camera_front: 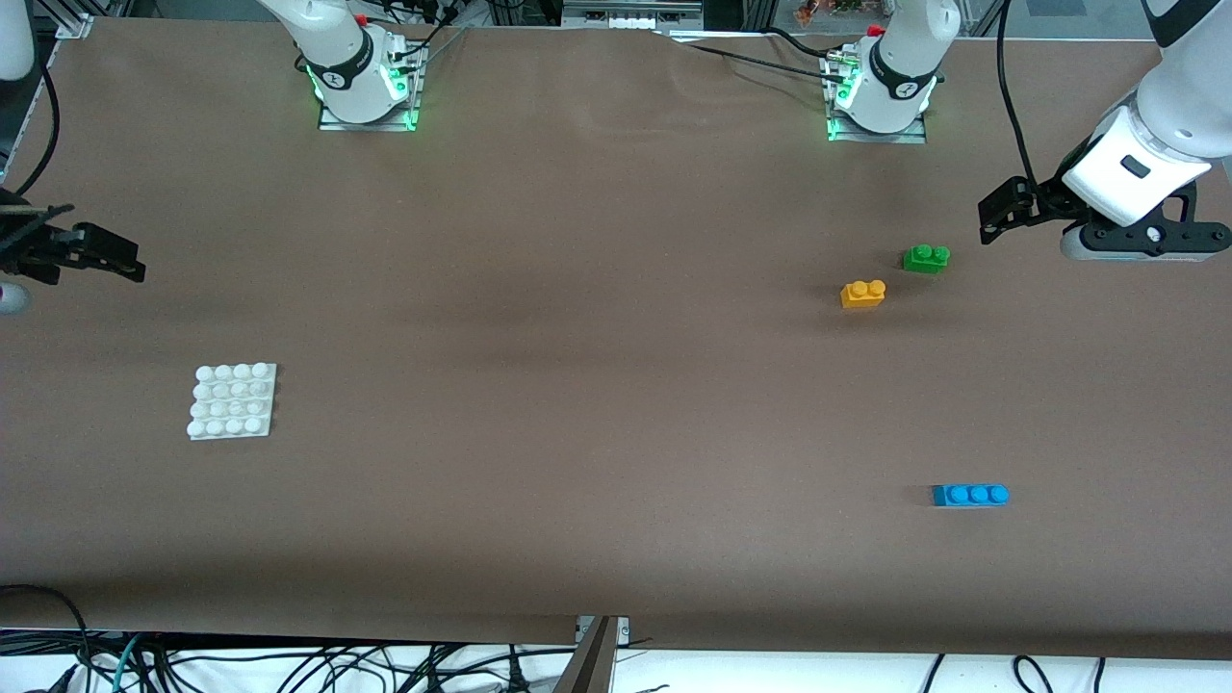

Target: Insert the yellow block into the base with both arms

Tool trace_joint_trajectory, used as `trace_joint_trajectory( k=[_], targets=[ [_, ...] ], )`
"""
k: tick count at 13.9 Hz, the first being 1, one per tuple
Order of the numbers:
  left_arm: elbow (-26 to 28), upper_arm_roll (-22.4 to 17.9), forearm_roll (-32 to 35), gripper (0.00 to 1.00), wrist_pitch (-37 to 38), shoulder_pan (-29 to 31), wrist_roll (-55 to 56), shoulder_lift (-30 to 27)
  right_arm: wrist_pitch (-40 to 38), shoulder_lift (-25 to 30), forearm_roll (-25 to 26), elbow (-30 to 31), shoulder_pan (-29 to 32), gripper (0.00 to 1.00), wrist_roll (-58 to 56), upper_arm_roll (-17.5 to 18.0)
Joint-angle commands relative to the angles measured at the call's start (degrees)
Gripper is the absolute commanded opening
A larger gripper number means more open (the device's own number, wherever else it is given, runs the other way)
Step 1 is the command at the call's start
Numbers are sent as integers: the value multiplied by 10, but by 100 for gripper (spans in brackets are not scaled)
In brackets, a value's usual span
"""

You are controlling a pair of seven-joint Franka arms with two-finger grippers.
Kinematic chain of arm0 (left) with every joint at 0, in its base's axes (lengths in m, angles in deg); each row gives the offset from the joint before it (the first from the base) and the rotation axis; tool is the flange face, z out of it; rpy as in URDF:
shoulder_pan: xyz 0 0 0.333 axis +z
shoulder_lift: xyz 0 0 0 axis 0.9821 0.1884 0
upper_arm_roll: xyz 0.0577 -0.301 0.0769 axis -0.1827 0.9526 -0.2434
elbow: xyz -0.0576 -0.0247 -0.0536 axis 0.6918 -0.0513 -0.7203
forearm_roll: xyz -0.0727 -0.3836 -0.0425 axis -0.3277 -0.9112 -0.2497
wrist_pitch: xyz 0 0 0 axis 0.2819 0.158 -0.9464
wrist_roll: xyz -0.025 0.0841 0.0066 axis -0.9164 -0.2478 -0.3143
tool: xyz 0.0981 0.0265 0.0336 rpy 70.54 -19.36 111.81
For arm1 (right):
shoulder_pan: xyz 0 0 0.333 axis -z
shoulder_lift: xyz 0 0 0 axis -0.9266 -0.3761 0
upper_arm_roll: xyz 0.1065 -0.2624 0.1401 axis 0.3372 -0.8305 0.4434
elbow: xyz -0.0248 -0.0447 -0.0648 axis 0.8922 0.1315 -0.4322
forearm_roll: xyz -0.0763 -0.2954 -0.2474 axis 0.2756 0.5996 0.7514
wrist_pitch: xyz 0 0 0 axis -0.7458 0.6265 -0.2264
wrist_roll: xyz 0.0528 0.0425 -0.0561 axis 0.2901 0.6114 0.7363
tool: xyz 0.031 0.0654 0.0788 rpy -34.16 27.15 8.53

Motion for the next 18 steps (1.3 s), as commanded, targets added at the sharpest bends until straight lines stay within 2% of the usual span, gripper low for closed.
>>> trace_joint_trajectory(
  k=[1, 8, 15, 18],
  targets=[
    [-9, 3, 15, 100, 6, 2, -7, 3, 21, -39, 15, -3, 10, 100, -1, -4],
    [-9, 4, 15, 100, 6, 2, -7, 3, 112, -151, 22, 3, 56, 100, -2, -8],
    [-9, 4, 15, 100, 6, 2, -7, 3, 212, -267, 22, 4, 61, 100, -1, -14],
    [-9, 4, 15, 100, 6, 2, -7, 3, 233, -295, 23, 5, 61, 100, -1, -14]
  ],
)
